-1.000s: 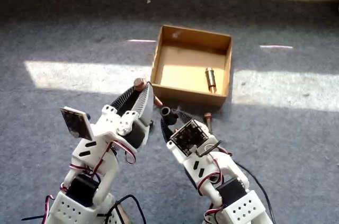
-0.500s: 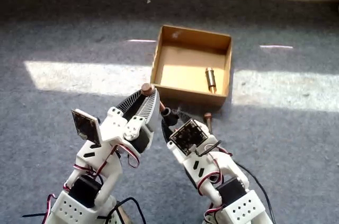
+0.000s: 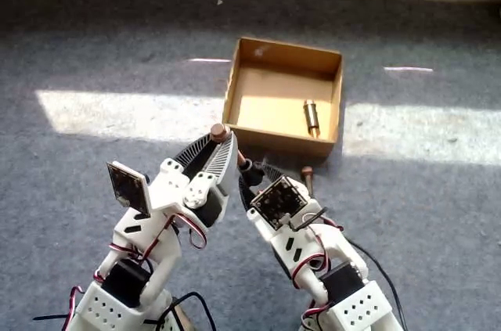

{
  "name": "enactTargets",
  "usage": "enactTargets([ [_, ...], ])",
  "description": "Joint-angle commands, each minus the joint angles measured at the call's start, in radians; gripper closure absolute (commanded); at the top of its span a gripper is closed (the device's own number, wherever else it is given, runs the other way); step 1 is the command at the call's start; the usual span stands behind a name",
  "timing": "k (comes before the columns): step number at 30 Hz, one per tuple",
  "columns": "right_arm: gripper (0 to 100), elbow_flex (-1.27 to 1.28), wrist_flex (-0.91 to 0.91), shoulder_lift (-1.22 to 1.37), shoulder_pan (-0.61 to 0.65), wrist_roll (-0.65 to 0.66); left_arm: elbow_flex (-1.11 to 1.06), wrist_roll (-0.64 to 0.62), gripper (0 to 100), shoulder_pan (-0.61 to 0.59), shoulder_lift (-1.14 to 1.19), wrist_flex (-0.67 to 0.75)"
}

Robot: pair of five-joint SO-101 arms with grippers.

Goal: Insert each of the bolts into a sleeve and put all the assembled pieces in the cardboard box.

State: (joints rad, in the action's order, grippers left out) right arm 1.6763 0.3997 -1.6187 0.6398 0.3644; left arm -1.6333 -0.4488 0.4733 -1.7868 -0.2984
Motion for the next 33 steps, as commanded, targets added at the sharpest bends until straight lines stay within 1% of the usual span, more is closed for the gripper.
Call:
enactTargets([
  [1,99.3,0.134,-0.002,-0.012,-0.028,0.008,0.012,0.009,99,0.044,-0.033,0.011],
  [18,99.3,0.134,-0.002,-0.012,-0.033,0.008,0.001,0.018,99,0.042,-0.030,0.002],
  [24,99.3,0.133,-0.002,-0.012,-0.033,0.008,-0.025,0.100,99,0.042,-0.031,-0.006],
  [28,99.3,0.133,-0.002,-0.013,-0.035,0.008,-0.030,0.110,99,0.039,-0.031,-0.006],
  [33,99.3,0.133,-0.004,-0.013,-0.081,-0.008,-0.038,0.126,99,0.039,-0.030,-0.006],
])
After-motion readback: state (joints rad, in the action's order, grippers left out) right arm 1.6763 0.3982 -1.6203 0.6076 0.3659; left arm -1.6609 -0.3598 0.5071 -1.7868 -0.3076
